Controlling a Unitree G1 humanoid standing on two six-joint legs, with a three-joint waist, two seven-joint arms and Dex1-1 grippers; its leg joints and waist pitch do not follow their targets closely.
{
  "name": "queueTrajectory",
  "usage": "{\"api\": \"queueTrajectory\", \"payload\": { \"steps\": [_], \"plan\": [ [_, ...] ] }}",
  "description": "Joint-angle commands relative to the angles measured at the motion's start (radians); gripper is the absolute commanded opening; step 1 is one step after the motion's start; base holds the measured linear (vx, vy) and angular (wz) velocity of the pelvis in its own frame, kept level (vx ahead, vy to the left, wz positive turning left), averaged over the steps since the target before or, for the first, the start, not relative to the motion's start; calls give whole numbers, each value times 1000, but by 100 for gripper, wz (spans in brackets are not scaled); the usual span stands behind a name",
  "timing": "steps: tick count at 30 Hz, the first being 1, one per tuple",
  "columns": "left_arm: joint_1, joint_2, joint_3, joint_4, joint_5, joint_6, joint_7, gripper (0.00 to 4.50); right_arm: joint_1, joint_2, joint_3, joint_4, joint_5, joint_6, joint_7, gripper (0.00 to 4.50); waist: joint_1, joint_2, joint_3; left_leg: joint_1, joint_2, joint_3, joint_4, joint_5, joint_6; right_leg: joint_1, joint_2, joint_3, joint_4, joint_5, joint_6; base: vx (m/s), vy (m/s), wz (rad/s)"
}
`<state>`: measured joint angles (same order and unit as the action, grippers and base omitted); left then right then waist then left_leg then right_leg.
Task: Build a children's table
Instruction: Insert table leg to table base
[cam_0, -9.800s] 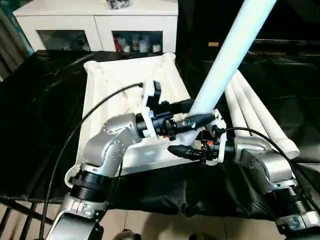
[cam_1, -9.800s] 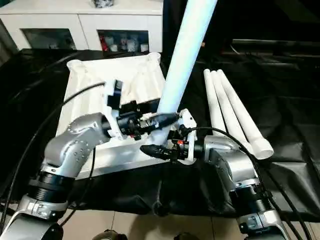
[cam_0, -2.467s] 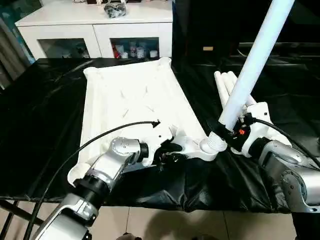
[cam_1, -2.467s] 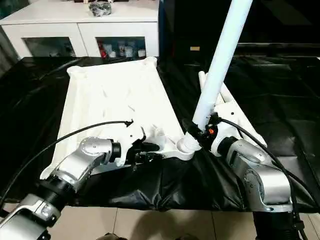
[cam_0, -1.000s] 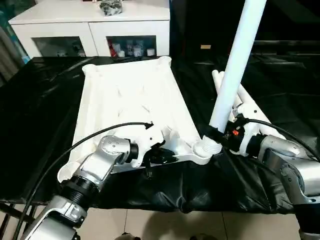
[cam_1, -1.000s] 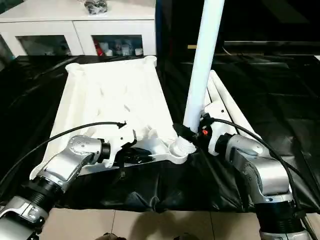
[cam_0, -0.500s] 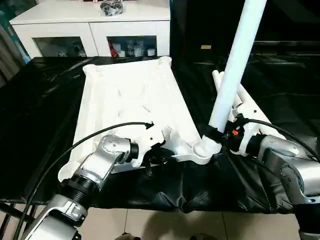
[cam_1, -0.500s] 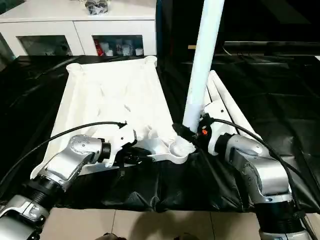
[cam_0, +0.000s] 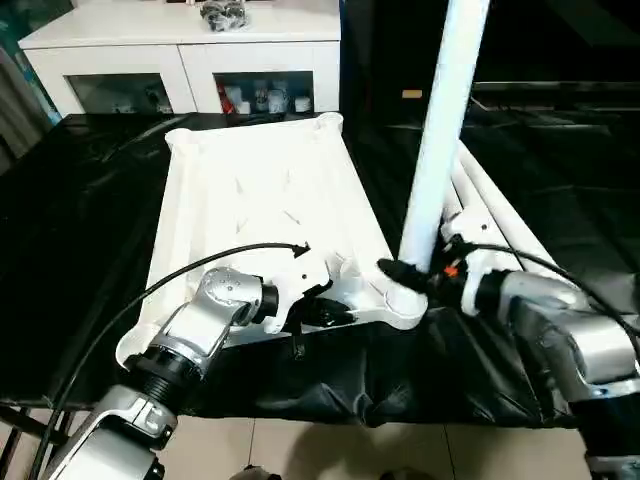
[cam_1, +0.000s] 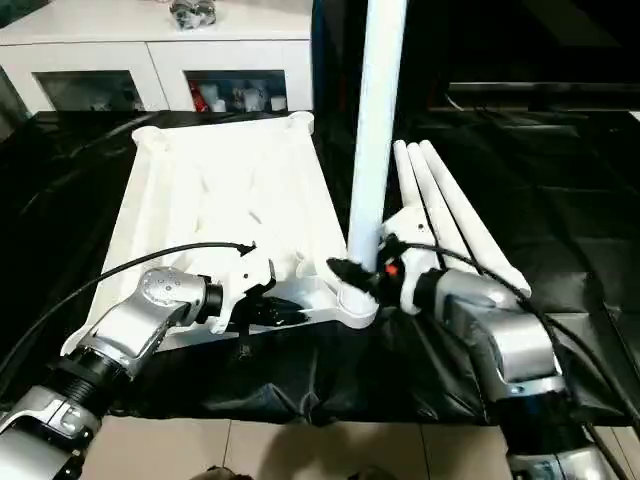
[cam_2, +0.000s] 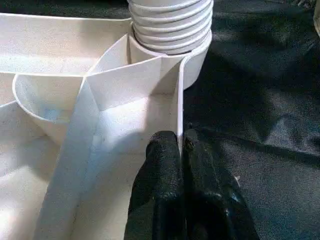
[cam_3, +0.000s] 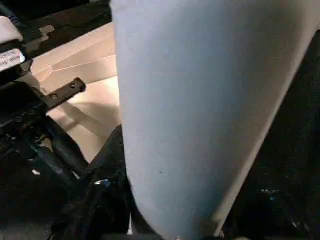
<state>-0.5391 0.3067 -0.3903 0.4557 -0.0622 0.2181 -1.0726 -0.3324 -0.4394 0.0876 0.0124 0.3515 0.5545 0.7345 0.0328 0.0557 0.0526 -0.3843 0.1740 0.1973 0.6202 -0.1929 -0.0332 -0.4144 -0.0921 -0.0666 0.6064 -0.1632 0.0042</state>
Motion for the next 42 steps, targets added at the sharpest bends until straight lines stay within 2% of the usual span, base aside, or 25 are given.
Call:
{"api": "queueTrajectory", "payload": {
  "steps": [1, 6, 11, 18, 21, 22, 23, 24, 27, 28, 29, 31, 36, 37, 42],
  "plan": [
    [-6, 7, 8, 16, 10, 5, 1, 0, -8, 3, 12, 22, -11, -11, 8, 189, 2, -16, -60, 16, 49, -33, -89, -303, 9, 41, -57, 42, -98, -446, -163, 0, 0, 0],
    [-8, 7, 15, 8, 4, 2, -2, 0, -12, 14, 11, 53, -18, -30, 5, 189, 1, -14, -60, 17, 48, -33, -89, -313, 7, 40, -58, 41, -100, -462, -162, 0, 0, 0],
    [-4, 3, 23, -3, -4, 7, 0, 0, 0, 48, -29, 93, 19, -36, 4, 189, -3, -16, -58, 18, 48, -35, -89, -329, 6, 37, -59, 41, -105, -500, -150, 0, 0, 0],
    [-1, -5, 27, -6, -6, 7, 11, 0, 84, 101, -96, 121, 57, -106, -22, 189, -1, -14, -59, 18, 49, -34, -92, -329, 7, 35, -59, 41, -106, -490, -148, 0, 0, 0],
    [-3, -6, 27, -1, -4, 3, 13, 0, 111, 119, -113, 127, 62, -129, -25, 189, -2, -7, -59, 17, 50, -37, -95, -336, 6, 39, -59, 39, -104, -478, -151, 0, 0, 0],
    [-4, -7, 27, 1, -3, 3, 14, 0, 120, 124, -119, 129, 65, -135, -26, 189, -2, -8, -58, 20, 51, -35, -96, -349, 5, 35, -59, 39, -109, -481, -151, 0, 0, 0],
    [-5, -7, 27, 3, -3, 2, 15, 0, 129, 130, -125, 129, 69, -142, -27, 189, -3, -9, -59, 19, 50, -36, -97, -350, 4, 38, -59, 39, -108, -479, -153, 0, 0, 0],
    [-6, -7, 27, 4, -2, 1, 15, 0, 138, 136, -131, 128, 73, -147, -29, 189, -2, -4, -58, 20, 51, -37, -98, -355, 3, 37, -59, 38, -108, -482, -153, 0, 0, 0],
    [-7, -7, 26, 6, -1, -1, 16, 0, 160, 146, -140, 127, 78, -162, -33, 189, -2, -7, -59, 22, 51, -35, -100, -355, 3, 38, -60, 39, -109, -469, -157, 0, 0, 0],
    [-8, -8, 26, 8, 0, -2, 17, 0, 177, 153, -146, 127, 79, -174, -35, 189, 0, -3, -59, 22, 51, -35, -100, -351, 4, 37, -62, 40, -110, -465, -159, 0, 0, 0],
    [-9, -9, 26, 10, 1, -3, 18, 0, 194, 159, -150, 129, 77, -191, -41, 189, -1, -6, -58, 21, 51, -35, -101, -351, 5, 39, -61, 40, -112, -466, -158, 0, 0, 0],
    [-11, -10, 26, 12, 2, -4, 19, 0, 206, 162, -149, 127, 70, -205, -46, 189, -1, -6, -59, 21, 51, -36, -101, -352, 6, 40, -61, 39, -112, -470, -157, 0, 0, 0],
    [-16, -11, 26, 18, 3, -8, 20, 0, 232, 136, -88, 73, -16, -236, -72, 189, 0, -7, -56, 21, 50, -36, -104, -346, 6, 39, -60, 39, -115, -498, -141, 0, 0, 0],
    [-17, -12, 26, 19, 5, -8, 22, 0, 238, 134, -75, 49, -34, -237, -83, 189, -1, -11, -56, 21, 50, -35, -104, -348, 7, 39, -61, 39, -116, -513, -135, 0, 0, 0],
    [-16, -16, 29, 22, 9, -9, 25, 0, 238, 127, -46, 20, -56, -237, -102, 189, -1, -12, -55, 23, 50, -37, -104, -353, 10, 36, -62, 39, -121, -550, -119, 0, 0, 0]
  ]
}}
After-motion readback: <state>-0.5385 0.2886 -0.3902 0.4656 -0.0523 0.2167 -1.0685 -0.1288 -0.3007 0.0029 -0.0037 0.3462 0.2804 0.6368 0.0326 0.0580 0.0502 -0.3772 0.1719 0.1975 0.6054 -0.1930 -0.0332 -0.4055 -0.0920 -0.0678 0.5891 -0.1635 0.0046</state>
